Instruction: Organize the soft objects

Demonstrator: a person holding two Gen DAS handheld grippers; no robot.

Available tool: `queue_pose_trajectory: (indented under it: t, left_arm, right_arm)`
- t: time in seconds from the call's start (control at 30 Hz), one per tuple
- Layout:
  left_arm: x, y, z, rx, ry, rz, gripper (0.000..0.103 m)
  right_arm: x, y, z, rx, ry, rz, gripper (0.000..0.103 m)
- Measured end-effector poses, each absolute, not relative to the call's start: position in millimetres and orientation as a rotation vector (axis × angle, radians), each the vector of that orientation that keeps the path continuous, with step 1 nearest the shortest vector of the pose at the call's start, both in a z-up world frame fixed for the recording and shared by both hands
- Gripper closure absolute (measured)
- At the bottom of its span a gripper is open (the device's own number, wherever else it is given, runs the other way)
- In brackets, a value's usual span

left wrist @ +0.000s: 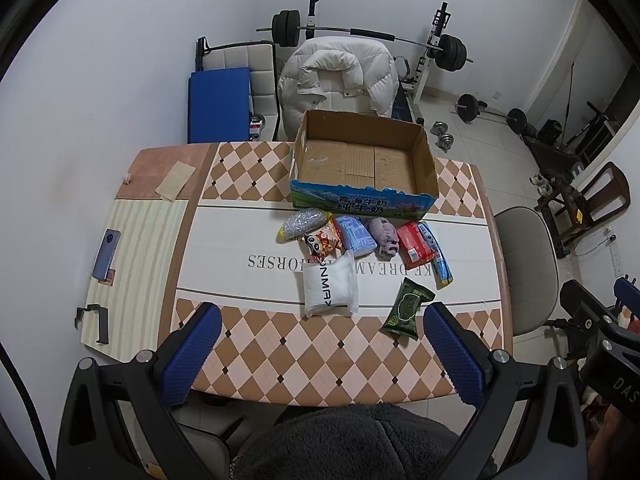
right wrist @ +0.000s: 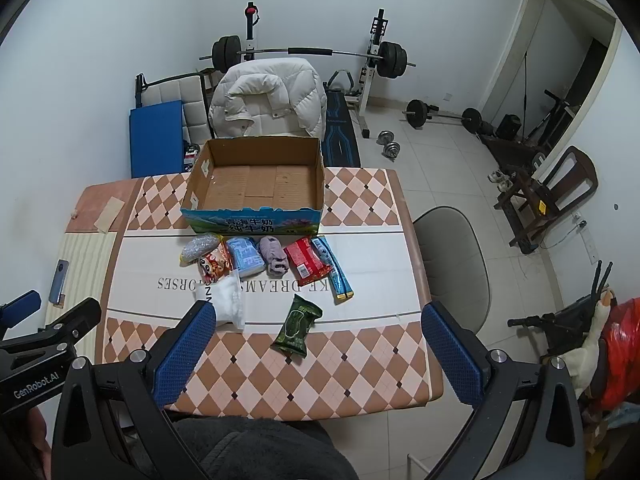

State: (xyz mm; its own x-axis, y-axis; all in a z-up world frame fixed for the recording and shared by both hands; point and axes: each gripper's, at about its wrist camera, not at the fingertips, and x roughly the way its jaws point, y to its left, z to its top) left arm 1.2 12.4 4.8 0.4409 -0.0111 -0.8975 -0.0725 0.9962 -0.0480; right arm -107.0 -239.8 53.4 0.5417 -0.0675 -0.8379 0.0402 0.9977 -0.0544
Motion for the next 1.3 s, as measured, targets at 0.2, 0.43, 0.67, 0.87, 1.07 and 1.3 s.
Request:
queue_pose_trajectory:
  t: [0.2,0.43,0.67,0.87,1.07,1.3]
  left_arm:
    - [1.3,12.9,4.7,-0.083,1.115,0.038,0.0]
    - [27.5,25.9,-21.2,-0.045,1.133,0.049,0.0]
    - [104.1,58.6,-133.9,-0.057,1.341,0.091,0.0]
    - [150.1,54.7,-257.9,-0.176,1.636,-0.025,0.0]
    - [174.8,26.4,-339.6,-0.3,1.825,-0.089,0.001]
    - [191.5,5.5,-406.4,-0.265,1.941,-0.03,0.001]
  right_arm:
    - [-107.5,-239.0,53.8,-0.03,0.996,-0.063,0.0]
    - [-95.6,-246.2,31.8,0.031,1.042,-0.058,0.0]
    - [-29.0,-265.0,-79.5,0.125,1.232,-0.106,0.0]
    - [23.4,-264.6,-217.5,0.154,1.454,-0.132,0.0]
    - [45.8,-249.9,-315.7,0.173,1.628,-0.154,0.0]
    - [55.5,-244.4,-368.9,0.148,1.683,-0.182,0.0]
